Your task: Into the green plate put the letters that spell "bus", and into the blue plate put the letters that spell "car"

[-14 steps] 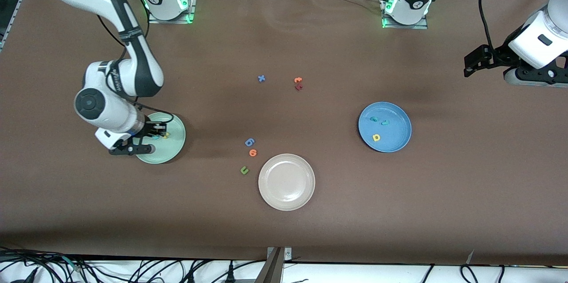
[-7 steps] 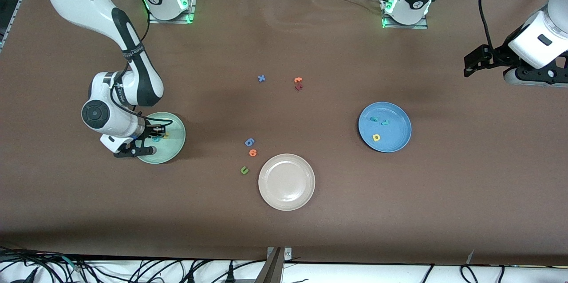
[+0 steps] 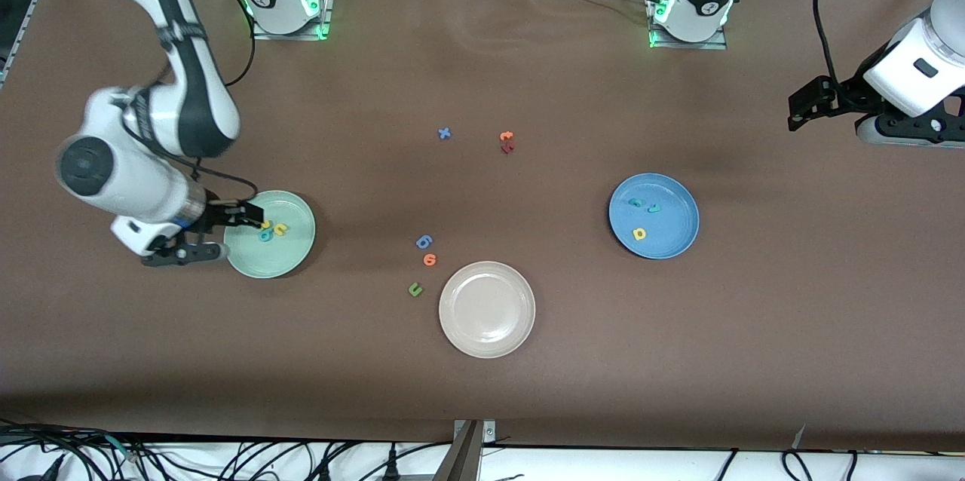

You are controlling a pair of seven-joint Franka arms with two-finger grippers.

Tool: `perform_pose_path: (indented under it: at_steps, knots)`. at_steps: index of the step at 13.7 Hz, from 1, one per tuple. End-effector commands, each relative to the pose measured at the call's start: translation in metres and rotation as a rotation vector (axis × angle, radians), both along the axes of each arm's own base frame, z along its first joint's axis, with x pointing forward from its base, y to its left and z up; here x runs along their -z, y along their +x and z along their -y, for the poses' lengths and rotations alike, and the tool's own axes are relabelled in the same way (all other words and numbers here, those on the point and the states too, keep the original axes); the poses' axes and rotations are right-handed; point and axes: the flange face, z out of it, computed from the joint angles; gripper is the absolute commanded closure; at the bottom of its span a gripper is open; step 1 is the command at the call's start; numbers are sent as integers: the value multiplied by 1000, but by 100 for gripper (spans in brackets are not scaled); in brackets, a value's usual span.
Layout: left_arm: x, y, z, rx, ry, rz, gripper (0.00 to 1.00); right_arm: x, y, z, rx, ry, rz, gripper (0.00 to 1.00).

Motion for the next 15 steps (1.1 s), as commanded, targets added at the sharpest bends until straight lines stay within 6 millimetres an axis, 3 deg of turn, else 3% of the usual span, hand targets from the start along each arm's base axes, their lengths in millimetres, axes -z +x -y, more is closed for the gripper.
perform_pose_path:
  at_steps: [1, 3, 6, 12, 14, 15]
  knots:
    - [-4, -6, 0, 3, 18, 2, 0, -88, 9, 10, 2, 4, -50, 0]
    - [-4, -6, -1, 2, 18, 2, 0, -140, 4, 9, -4, -2, -73, 0]
    - [-4, -6, 0, 3, 18, 2, 0, -196, -7, 12, 2, -7, -83, 0]
    - [-4, -6, 0, 3, 17, 2, 0, -227, -14, 41, 44, -6, -13, 0]
    - [-4, -6, 0, 2, 18, 2, 0, -221, -23, 59, 66, 11, -34, 0]
    - [-4, -6, 0, 2, 18, 2, 0, -221, -29, 56, 59, 15, -38, 0]
